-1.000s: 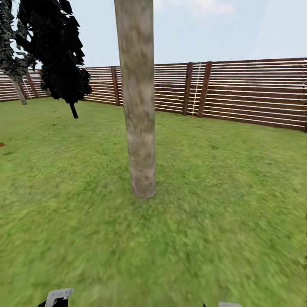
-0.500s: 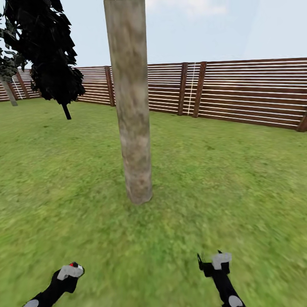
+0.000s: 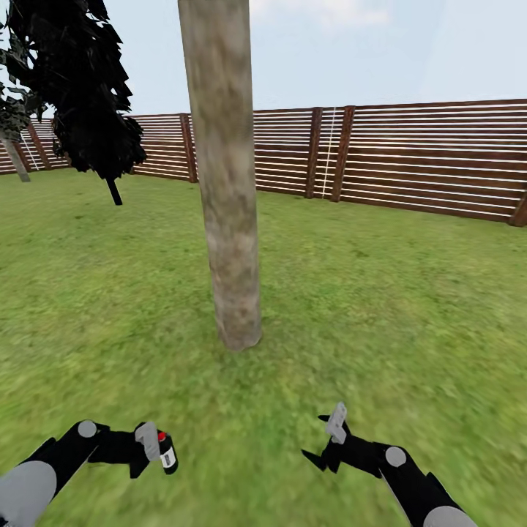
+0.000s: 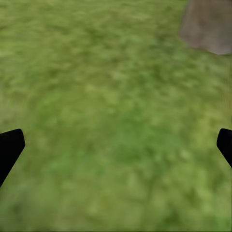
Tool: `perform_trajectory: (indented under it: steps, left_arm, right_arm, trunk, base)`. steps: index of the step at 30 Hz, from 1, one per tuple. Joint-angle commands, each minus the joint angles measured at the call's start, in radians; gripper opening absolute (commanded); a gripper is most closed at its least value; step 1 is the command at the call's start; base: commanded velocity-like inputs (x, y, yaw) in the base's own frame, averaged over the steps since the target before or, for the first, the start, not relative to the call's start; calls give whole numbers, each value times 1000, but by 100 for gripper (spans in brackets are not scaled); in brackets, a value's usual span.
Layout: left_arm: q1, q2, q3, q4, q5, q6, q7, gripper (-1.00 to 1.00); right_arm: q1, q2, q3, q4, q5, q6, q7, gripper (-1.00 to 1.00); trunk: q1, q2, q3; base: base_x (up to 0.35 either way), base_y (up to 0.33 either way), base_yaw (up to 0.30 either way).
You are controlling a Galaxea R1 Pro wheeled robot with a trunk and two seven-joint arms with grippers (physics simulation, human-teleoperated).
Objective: In the garden, pick up the pesticide atomizer on the floor and spray pesticide onto both trees until each tree trunk is fully covered.
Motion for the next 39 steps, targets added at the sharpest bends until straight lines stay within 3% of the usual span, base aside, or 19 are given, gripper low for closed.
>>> perform_trajectory:
  steps: [1, 4, 5, 7, 10, 13, 15, 19, 24, 30, 32, 35, 39]
  left_arm:
    - [-2, 1, 0, -1, -8, -5, -6, -100]
    - [-4, -6, -2, -2, -75, -7, -15, -100]
    - [-4, -9, -1, -2, -95, -7, -15, -100]
    - [-4, -11, -1, -2, -111, -7, -16, -100]
    - [-4, -18, 0, -3, -115, -8, -17, -100]
    - [-4, -42, -2, -3, -119, -9, -56, -100]
    - [-4, -69, -3, -14, -128, -9, -101, -100]
    - [-3, -119, 0, -37, -226, -4, -110, -100]
    - [-4, -166, 0, -54, -248, -3, -111, -100]
    - [-4, -192, -1, -63, -252, -4, -111, -100]
    - [-3, -209, -2, -63, -273, -4, -111, -100]
    - [-3, -237, 0, -63, -332, 0, -108, -100]
    - [-2, -258, 1, -63, -344, 0, -108, -100]
  right_arm:
    - [-1, 1, -7, -2, 11, -6, 10, 100]
    - [-1, 8, 28, -2, 10, -6, 16, 100]
    - [-1, 9, 46, -3, 9, -6, 16, -100]
    - [-2, 13, 67, -3, 8, -6, 25, -100]
    - [-19, 23, 74, -5, 9, -6, 137, -100]
    - [-40, 36, 75, -5, 9, -6, 178, -100]
    - [-43, 62, 75, -5, 10, -6, 185, -100]
    - [-45, 102, 75, -5, 12, -6, 187, -100]
    - [-45, 152, 75, -6, 137, -4, 184, -100]
    - [-51, 163, 75, -5, 160, -4, 182, -100]
    - [-52, 164, 75, -6, 161, -4, 182, -100]
    - [-56, 179, 75, -7, 161, -4, 182, -100]
    - [-56, 184, 75, -7, 161, -4, 182, -100]
  trunk:
    - [0, 0, -1]
    - [0, 0, -1]
    - [0, 0, -1]
    - [0, 0, -1]
    - [0, 0, -1]
    - [0, 0, -1]
    - [0, 0, -1]
    - [0, 0, -1]
    - [0, 0, -1]
    - [0, 0, -1]
    - [0, 0, -1]
    - [0, 0, -1]
    - [0, 0, -1]
  base:
    - [0, 0, 0]
    - [0, 0, 0]
    - [0, 0, 0]
    - [0, 0, 0]
    - [0, 0, 0]
    - [0, 0, 0]
    - [0, 0, 0]
    - [0, 0, 0]
    - [0, 0, 0]
    - [0, 0, 0]
    - [0, 0, 0]
    - [0, 0, 0]
    - [0, 0, 0]
